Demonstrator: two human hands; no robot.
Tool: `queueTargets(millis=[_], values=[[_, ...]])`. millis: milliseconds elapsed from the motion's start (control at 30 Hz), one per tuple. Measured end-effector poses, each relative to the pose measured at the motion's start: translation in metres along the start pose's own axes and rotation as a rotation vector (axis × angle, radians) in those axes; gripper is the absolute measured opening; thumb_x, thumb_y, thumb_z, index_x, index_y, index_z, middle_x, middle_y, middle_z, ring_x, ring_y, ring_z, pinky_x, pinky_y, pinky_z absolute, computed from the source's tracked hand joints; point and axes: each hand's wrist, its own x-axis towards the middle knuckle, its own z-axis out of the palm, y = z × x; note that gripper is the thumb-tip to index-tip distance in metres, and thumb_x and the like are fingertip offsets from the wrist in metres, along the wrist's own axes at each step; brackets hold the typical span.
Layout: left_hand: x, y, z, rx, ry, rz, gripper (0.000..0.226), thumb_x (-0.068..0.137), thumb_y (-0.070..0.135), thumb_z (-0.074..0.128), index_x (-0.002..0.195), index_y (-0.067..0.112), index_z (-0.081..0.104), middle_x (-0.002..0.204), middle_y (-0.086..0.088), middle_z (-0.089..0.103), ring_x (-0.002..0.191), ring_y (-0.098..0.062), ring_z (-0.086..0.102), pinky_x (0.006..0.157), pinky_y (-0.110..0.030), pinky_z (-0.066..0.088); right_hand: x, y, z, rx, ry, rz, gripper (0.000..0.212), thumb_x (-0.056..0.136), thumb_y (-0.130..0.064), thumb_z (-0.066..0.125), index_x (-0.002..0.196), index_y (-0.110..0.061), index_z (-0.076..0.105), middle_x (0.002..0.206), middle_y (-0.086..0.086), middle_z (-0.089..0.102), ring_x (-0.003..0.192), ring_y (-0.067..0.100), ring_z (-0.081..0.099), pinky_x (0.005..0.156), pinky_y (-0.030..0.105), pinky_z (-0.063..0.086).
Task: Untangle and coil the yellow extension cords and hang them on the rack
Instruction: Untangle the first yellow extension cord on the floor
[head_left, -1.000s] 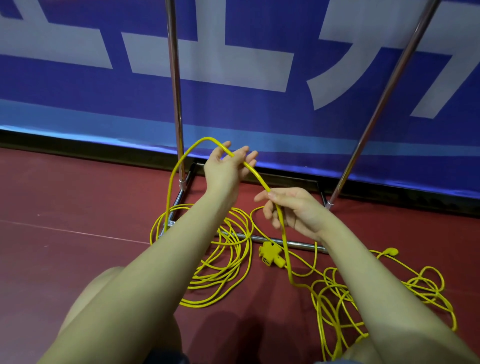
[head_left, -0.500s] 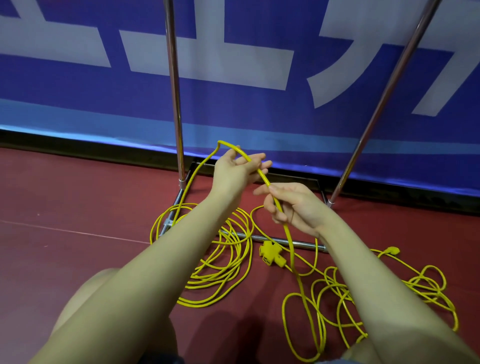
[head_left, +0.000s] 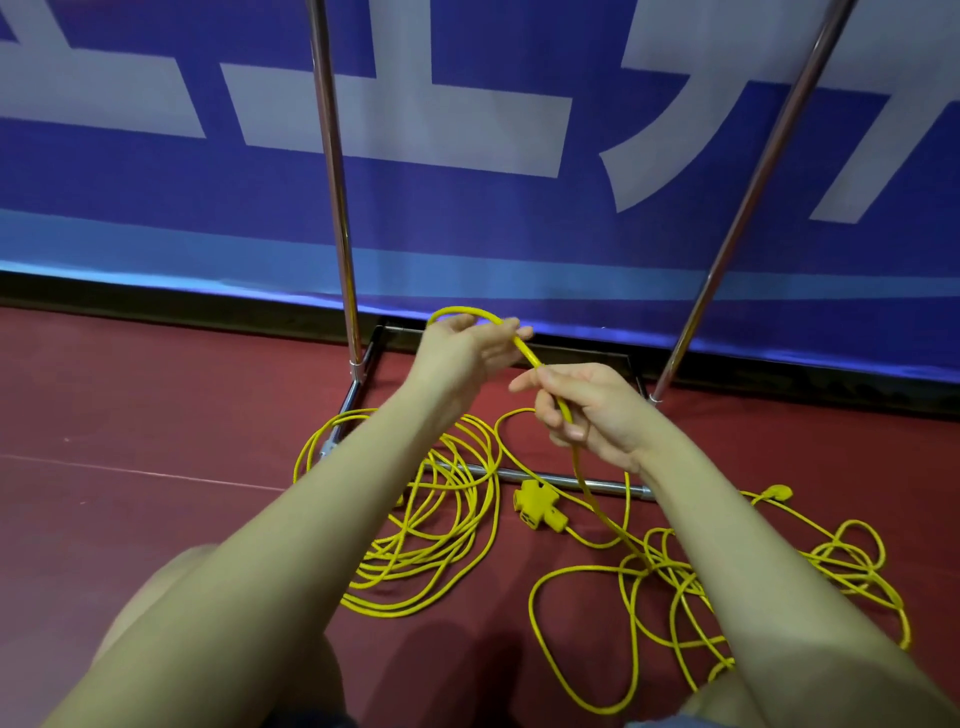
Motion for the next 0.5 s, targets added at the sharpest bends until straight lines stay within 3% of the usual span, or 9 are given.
queueTargets(millis=[67,133,267,367,500], values=[[-0.006,-0.008,0.004,0.083,0.003,0.000,0.066,0.084,-0.012,0.060,0.140,-0.007,0.025,0.105,-0.019,0.061,0.076,-0.017,0.069,0.058,-0.026,0.057,0.002,0.002,0.003,0.010,0.013,0.012,0.026,0.099,-0.016,0.039,0.095,-0.002,0.061,0.047,-0.001,0.050,0.031,0.004,0.031,0.039,0.017,0.028],[-0.007,-0.010,0.006,0.086,0.026,0.015,0.067,0.082,-0.015,0.059,0.139,-0.007,0.025,0.110,-0.021,0.060,0.071,-0.014,0.068,0.050,-0.021,0.051,0.003,0.002,0.005,0.023,0.003,0.018,0.026,0.099,-0.016,0.039,0.096,-0.001,0.061,0.048,-0.001,0.051,0.032,0.005,0.033,0.040,0.018,0.029],[0.004,-0.003,0.001,0.041,0.101,0.125,0.068,0.081,-0.019,0.057,0.138,0.000,0.026,0.103,-0.015,0.061,0.070,-0.016,0.067,0.068,-0.025,0.056,-0.001,0.001,0.003,-0.008,-0.058,0.018,0.025,0.094,-0.017,0.045,0.096,0.000,0.062,0.051,0.001,0.054,0.037,0.007,0.040,0.045,0.021,0.031],[0.012,0.003,-0.007,0.005,0.164,0.178,0.068,0.081,-0.021,0.055,0.137,0.005,0.027,0.101,-0.013,0.060,0.070,-0.017,0.068,0.072,-0.027,0.056,-0.006,0.000,0.000,-0.014,-0.126,0.028,0.021,0.087,-0.019,0.056,0.095,-0.001,0.064,0.057,0.003,0.057,0.043,0.010,0.048,0.049,0.020,0.039],[0.017,0.003,-0.015,0.005,0.220,0.196,0.058,0.081,-0.018,0.059,0.127,0.006,0.034,0.113,-0.016,0.059,0.076,-0.020,0.066,0.072,-0.028,0.055,-0.009,0.000,-0.003,-0.016,-0.126,0.061,0.018,0.089,-0.016,0.054,0.094,-0.003,0.065,0.060,0.004,0.061,0.047,0.013,0.053,0.050,0.018,0.045]])
